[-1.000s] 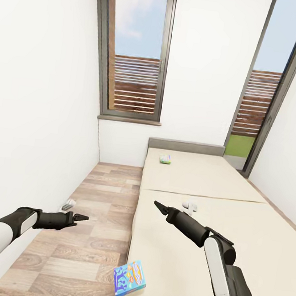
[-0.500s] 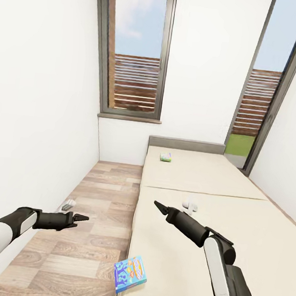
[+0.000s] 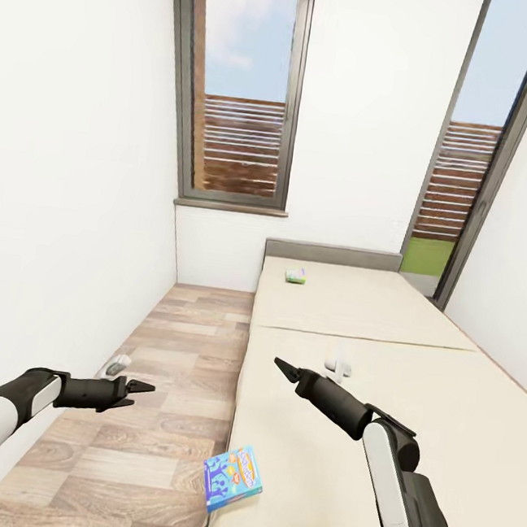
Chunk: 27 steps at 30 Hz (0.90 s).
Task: Put all the toys in the child's room - the three board games (two on the bed and one on the table), the two jigsaw puzzles on the table, and the tennis ball on the table - inside the toy box on the table in the child's room.
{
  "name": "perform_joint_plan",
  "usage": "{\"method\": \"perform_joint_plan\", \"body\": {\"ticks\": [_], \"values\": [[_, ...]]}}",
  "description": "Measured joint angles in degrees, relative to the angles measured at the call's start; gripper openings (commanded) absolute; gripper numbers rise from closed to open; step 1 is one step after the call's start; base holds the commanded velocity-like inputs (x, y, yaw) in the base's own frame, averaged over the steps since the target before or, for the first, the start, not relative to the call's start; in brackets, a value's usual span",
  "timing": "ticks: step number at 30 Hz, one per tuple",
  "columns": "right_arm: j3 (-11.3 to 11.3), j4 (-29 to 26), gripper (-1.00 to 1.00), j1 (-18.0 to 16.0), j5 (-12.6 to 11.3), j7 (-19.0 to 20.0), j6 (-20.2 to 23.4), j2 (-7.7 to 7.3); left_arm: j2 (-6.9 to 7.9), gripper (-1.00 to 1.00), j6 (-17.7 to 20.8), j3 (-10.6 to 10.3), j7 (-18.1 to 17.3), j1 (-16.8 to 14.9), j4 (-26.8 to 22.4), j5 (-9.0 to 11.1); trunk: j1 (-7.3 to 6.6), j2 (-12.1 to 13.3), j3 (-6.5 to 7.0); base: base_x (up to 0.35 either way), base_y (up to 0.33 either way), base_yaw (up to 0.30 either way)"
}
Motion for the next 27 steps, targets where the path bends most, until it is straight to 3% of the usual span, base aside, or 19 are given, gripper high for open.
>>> {"method": "perform_joint_plan", "body": {"ticks": [12, 18, 21, 27], "values": [[0.0, 0.0, 1.0, 0.0, -0.06, 0.0, 0.05, -0.19, 0.8, 1.0, 0.78, -0.01, -8.52, 0.0, -0.35, -0.16, 2.64, -4.81, -2.15, 0.0, 0.0, 0.0], [-0.05, -0.43, 1.0, 0.0, -0.56, 0.56, 0.38, -0.49, 0.84, 1.0, 0.82, -0.06, -9.48, 0.0, -0.35, -0.2, 3.95, -7.22, -3.23, 0.0, 0.0, 0.0], [-0.02, -1.35, 1.0, 0.0, -0.97, 1.84, 1.05, -0.57, 0.82, 1.0, 0.77, -0.07, -9.67, 0.0, -0.34, -0.2, 4.61, -8.42, -3.77, 0.0, 0.0, 0.0], [0.13, -3.2, 1.0, 0.31, -3.14, 8.56, 5.85, -0.54, 0.82, 1.0, 0.69, -0.09, -9.77, 0.0, -0.31, -0.2, 5.93, -10.83, -4.85, 0.0, 0.0, 0.0]]}}
